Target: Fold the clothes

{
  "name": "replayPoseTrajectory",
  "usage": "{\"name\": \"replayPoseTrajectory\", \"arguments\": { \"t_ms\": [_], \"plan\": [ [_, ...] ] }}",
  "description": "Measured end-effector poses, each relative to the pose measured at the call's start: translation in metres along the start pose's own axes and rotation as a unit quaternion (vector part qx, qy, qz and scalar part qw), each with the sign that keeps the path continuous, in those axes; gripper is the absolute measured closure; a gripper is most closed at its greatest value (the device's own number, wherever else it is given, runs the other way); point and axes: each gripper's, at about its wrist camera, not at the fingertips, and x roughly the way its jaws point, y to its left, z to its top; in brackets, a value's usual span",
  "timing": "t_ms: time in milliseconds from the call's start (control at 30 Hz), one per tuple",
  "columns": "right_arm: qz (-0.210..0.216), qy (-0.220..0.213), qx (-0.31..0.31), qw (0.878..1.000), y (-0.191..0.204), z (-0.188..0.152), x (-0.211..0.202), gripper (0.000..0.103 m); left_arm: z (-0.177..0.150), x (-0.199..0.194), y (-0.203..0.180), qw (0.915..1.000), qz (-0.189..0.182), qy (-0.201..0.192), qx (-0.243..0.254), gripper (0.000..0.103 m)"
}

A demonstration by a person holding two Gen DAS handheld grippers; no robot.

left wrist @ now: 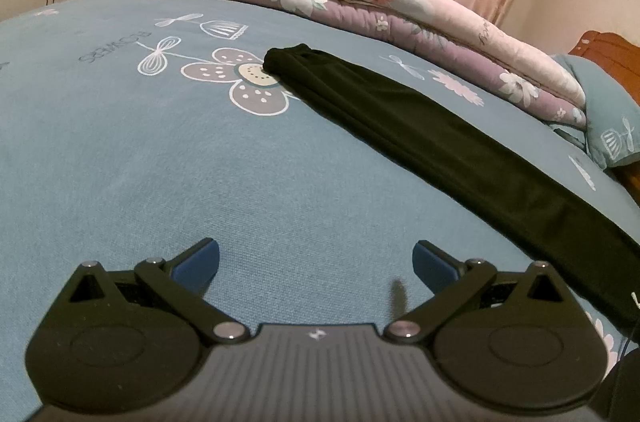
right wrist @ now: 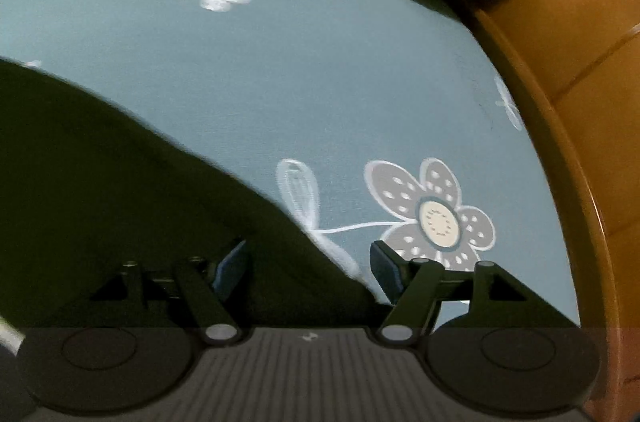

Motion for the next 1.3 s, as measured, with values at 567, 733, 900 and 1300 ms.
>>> {"name": "replayPoseTrajectory", "arguments": {
  "t_ms": [567,733,900,1300],
  "plan": [
    [0.195,0.007,-0.017,0.981,0.106,-0.081,-0.121,0.071,0.013,-0.038,-0.007,0.9972,-0.065,-0.027,-0.027,0.001],
    [0.198,0.037,-0.009,0.980,0.151,-0.092,-0.081,0.070,0.013,-0.048,-0.007,0.9959,-0.078,-0.034,-0.030,0.001],
    [0.197,0.017,-0.003,0.980,0.165,-0.091,-0.097,0.064,0.015,-0.051,-0.004,0.9952,-0.082,-0.037,-0.039,0.001],
    [0.224,0.029,0.054,0.973,0.165,-0.093,-0.093,0.056,0.016,-0.056,-0.012,0.9947,-0.091,-0.036,-0.030,0.001]
  ]
}}
